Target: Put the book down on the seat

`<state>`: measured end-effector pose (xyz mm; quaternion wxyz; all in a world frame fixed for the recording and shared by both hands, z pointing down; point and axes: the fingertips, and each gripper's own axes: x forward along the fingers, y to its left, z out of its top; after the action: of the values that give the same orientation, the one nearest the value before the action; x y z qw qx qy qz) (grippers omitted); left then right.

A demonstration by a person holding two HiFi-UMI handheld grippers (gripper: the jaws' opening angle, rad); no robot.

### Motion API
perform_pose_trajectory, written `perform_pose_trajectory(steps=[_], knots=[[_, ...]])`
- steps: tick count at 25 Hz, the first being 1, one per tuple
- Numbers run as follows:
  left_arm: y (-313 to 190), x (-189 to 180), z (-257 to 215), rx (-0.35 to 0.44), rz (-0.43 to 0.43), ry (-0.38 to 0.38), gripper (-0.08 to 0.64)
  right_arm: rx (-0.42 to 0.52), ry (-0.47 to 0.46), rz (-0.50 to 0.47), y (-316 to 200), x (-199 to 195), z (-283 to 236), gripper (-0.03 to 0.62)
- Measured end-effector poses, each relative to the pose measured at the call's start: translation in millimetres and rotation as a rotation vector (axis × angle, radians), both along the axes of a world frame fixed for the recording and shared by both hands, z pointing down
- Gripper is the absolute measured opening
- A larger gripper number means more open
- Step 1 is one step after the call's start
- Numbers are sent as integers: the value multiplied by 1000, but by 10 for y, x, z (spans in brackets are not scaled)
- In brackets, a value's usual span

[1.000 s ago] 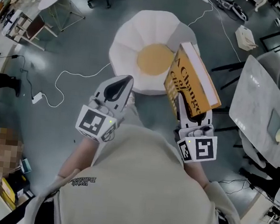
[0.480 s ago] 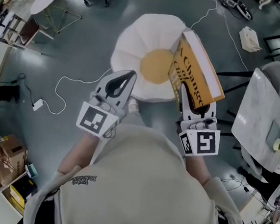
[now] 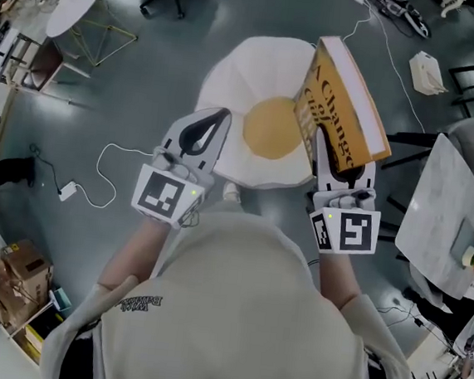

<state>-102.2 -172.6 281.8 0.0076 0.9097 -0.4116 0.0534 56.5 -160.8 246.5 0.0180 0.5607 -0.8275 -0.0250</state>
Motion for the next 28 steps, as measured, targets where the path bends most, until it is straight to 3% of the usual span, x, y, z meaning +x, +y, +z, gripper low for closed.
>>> perform_pose_trajectory(steps=[10, 19, 28], knots=[[-303, -26, 76, -26, -26, -11, 9, 30, 31, -17, -396, 34, -76, 147], [-410, 276, 6, -28, -112, -2, 9, -12, 32, -102, -501, 321, 29, 149], [-416, 272, 103, -47, -183, -15, 11, -62, 51, -157, -568, 406, 291, 149]])
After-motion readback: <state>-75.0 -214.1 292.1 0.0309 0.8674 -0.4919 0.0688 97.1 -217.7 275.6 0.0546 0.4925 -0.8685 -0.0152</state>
